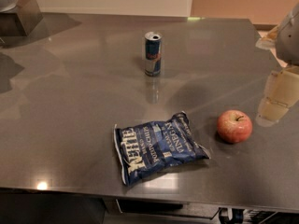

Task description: Move blue chip bag near redbull can

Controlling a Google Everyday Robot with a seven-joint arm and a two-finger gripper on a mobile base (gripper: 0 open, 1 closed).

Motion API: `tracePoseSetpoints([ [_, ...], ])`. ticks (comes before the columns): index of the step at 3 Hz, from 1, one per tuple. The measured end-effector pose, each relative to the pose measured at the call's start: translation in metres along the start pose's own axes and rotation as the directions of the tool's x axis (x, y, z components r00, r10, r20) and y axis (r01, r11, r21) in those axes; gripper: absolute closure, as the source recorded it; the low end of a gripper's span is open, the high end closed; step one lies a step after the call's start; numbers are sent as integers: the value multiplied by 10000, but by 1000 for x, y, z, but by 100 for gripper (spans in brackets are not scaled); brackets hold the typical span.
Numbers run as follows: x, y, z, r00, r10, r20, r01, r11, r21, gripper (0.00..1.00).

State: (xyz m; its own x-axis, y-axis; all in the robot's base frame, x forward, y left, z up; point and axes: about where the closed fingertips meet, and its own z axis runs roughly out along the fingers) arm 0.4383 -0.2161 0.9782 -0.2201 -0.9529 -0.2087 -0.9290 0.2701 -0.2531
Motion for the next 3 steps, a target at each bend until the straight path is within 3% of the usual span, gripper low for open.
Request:
tracePoseSetpoints([
  [2,-10,2,1,9996,-274,32,274,9994,-205,0],
  [3,-35,7,17,9959,-864,283,879,9943,-601,0],
])
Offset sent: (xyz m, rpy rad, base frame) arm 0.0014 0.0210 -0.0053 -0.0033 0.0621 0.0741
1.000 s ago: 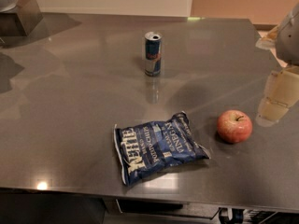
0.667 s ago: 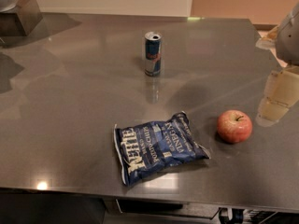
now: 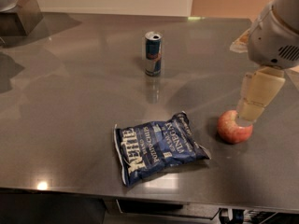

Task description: Move blue chip bag near redbull can

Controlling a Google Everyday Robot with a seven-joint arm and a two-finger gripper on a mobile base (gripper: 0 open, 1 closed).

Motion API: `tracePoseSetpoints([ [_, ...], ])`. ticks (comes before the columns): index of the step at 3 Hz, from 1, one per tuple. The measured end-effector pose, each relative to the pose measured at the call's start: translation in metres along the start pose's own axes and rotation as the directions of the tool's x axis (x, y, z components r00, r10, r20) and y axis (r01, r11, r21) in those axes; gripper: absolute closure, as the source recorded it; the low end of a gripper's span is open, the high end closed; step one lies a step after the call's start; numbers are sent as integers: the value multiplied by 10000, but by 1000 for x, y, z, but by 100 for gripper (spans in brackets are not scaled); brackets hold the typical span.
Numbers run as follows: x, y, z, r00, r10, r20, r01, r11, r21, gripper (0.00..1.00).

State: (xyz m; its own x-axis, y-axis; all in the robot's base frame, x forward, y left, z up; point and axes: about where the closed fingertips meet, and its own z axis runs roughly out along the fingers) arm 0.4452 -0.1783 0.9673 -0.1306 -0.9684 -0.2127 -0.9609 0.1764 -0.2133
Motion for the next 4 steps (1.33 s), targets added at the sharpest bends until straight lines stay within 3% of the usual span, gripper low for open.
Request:
tracePoseSetpoints([
  [2,-50,15,61,9920,-1205,385,1234,9887,-848,0],
  [4,-67,55,107,9723,-2310,356,2337,9604,-1517,0],
])
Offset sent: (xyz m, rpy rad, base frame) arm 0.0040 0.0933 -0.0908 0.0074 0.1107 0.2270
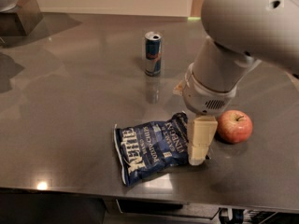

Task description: Move blue chip bag near redbull can

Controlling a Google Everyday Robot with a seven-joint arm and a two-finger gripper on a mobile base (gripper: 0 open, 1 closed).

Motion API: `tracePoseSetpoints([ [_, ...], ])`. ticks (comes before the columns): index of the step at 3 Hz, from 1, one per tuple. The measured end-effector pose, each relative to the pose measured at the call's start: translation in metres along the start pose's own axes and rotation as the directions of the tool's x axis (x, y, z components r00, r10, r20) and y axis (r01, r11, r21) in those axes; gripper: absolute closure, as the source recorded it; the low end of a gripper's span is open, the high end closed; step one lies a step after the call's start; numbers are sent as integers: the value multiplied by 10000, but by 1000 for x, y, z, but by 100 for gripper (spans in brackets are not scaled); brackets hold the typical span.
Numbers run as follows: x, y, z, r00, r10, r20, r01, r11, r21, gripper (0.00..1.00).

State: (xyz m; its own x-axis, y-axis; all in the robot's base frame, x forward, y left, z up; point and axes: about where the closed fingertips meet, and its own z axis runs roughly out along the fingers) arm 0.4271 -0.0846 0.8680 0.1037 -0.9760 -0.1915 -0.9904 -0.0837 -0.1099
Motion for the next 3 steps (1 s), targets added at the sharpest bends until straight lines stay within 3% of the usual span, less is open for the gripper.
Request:
tracePoseSetpoints([
  [1,-2,10,18,9994,-299,-165,291,9987,-426,0],
  [3,0,19,34,9979,-548,-347,519,9955,-790,41],
])
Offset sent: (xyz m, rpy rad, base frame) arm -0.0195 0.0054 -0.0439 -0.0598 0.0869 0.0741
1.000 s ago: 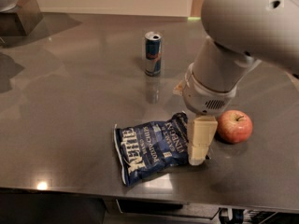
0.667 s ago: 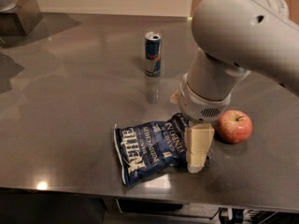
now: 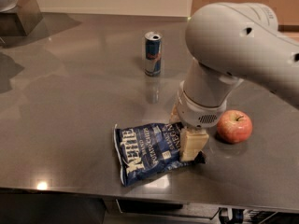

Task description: Move blue chip bag near redbull can

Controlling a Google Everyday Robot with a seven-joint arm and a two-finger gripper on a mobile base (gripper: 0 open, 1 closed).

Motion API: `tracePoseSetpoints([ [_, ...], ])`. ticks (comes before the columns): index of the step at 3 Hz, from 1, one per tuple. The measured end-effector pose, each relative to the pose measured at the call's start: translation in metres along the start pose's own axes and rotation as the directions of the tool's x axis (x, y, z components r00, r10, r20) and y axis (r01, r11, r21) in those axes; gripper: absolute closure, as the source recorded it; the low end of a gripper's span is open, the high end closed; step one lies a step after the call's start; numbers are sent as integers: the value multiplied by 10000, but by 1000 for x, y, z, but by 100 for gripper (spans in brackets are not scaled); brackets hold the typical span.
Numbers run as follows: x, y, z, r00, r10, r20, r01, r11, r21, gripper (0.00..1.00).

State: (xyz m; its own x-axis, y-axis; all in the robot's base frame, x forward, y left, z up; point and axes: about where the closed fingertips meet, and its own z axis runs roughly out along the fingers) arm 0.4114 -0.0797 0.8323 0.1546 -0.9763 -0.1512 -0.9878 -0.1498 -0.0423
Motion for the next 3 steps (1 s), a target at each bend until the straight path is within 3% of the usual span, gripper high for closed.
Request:
tracePoseSetpoints([
  [1,-3,-2,-4,10000,31,34,-31,10000,-56,65],
  [2,-17,-11,-25,9988,119,467,-120,9999,20,87],
  [3,-37,-35,-52,9964,22,843,-48,9995,300,100],
])
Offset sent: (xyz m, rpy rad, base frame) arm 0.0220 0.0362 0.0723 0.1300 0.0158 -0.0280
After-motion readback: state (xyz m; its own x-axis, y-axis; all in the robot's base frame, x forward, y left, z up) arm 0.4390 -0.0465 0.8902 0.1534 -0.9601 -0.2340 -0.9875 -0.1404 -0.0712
